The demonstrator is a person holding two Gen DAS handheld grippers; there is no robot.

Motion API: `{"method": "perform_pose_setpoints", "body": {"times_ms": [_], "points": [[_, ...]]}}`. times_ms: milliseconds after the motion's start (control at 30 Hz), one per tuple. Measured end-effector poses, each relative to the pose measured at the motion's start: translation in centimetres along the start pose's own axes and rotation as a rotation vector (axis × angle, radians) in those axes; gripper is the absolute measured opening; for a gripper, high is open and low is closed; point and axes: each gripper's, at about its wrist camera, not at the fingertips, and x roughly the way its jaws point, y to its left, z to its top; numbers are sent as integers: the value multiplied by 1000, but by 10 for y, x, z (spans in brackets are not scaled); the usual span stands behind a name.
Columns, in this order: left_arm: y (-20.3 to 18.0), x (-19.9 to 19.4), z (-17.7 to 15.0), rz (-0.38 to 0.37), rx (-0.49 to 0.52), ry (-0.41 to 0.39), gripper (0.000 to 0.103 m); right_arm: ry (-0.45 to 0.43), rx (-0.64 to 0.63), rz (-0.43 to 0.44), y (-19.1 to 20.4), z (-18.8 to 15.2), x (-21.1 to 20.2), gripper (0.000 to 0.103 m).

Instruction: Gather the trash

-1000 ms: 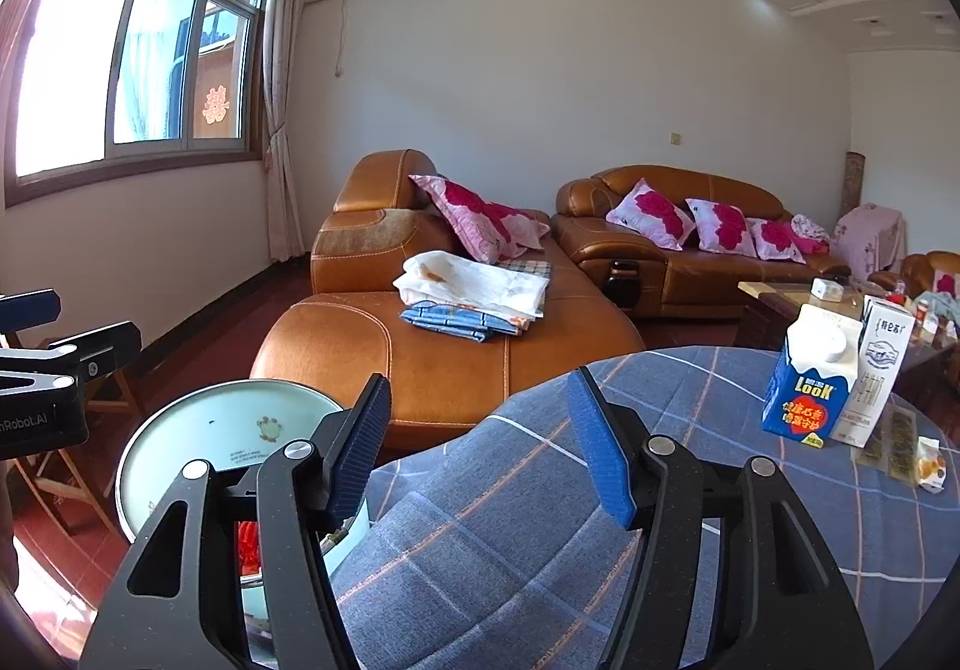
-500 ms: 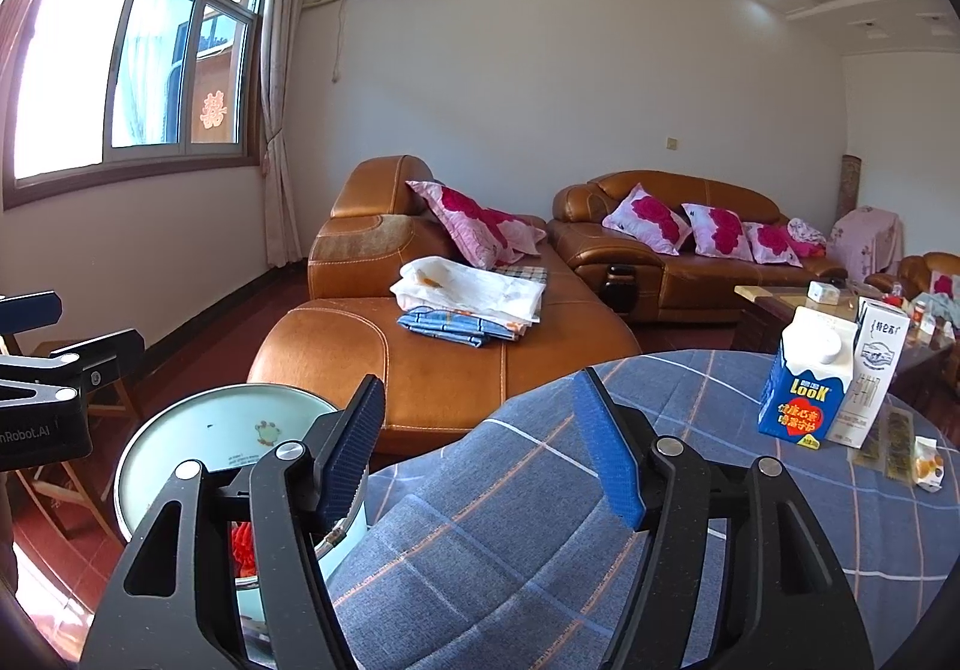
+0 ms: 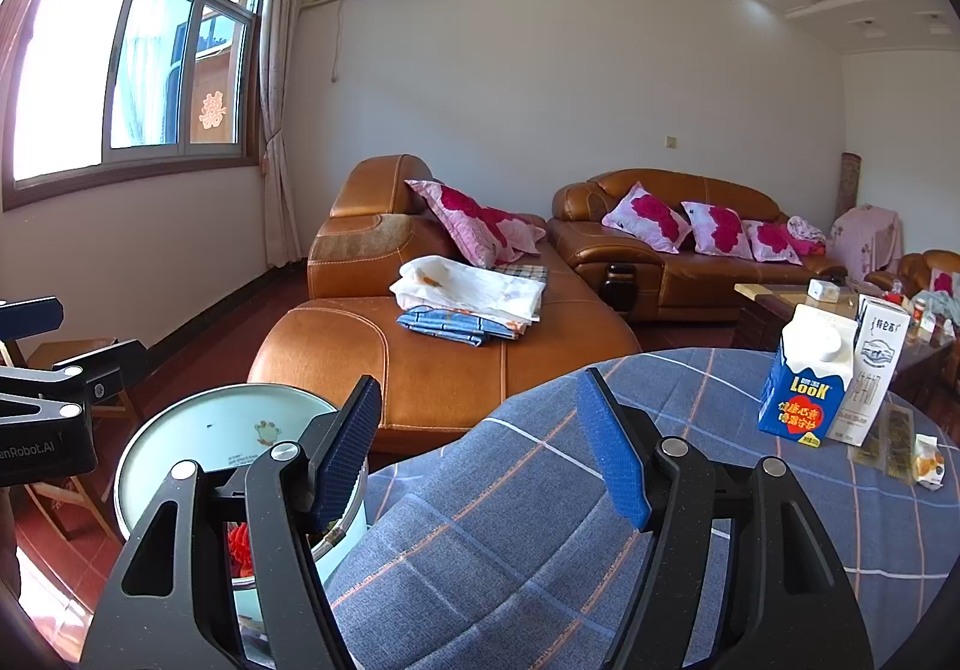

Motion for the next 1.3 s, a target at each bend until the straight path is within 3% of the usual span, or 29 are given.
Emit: {"method": "perform_pose_setpoints", "body": {"times_ms": [767, 1067, 1300], "points": [[-9, 3, -2, -33, 35, 26, 94, -4, 3, -10, -2, 0, -1, 77], [-13, 4, -5, -8, 51, 20, 97, -6, 5, -14, -4, 0, 0, 80], [-13, 5, -5, -44, 45, 45, 97, -17, 10, -13, -5, 1, -1, 80]]}}
